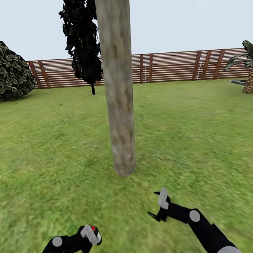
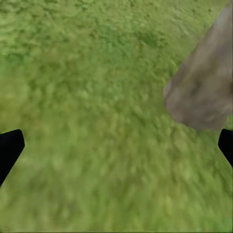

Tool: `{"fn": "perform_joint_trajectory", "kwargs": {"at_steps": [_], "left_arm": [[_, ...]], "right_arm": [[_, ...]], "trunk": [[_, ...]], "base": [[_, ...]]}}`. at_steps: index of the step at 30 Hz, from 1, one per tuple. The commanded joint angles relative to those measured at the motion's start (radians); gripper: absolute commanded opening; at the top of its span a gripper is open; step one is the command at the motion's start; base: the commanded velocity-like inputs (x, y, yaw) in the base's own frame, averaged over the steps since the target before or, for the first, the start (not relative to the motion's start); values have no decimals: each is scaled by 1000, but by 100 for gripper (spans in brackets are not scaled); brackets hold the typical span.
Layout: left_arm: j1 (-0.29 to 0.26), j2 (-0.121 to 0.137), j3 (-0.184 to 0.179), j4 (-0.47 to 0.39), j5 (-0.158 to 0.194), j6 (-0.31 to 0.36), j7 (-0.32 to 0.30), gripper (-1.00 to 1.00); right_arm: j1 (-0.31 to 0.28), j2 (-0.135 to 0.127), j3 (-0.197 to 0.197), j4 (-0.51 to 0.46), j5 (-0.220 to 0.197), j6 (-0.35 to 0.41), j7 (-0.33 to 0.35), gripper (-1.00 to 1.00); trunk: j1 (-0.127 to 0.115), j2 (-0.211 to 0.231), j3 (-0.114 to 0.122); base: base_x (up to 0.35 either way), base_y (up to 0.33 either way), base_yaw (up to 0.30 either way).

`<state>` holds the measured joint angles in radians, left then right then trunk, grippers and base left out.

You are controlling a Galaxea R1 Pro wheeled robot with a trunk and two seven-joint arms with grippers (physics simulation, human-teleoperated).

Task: In the garden, pick up the pesticide atomizer on the floor and spray pesticide onto both trees until each tree trunk is fully covered.

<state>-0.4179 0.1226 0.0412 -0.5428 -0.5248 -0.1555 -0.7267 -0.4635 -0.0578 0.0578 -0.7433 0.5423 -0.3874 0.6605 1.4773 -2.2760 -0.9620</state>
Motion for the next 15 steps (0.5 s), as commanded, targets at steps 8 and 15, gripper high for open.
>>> {"fn": "perform_joint_trajectory", "kwargs": {"at_steps": [8, 15], "left_arm": [[-5, -35, 0, -5, -162, 24, -39, -100], [-5, -84, -1, -8, -236, 40, -43, -100]], "right_arm": [[-46, 50, 32, 1, 1, 1, 205, -100], [-53, 57, 39, -3, 1, 1, 302, -100]], "trunk": [[0, 0, 0], [0, 0, 0]], "base": [[0, 0, 0], [0, 0, 0]]}}
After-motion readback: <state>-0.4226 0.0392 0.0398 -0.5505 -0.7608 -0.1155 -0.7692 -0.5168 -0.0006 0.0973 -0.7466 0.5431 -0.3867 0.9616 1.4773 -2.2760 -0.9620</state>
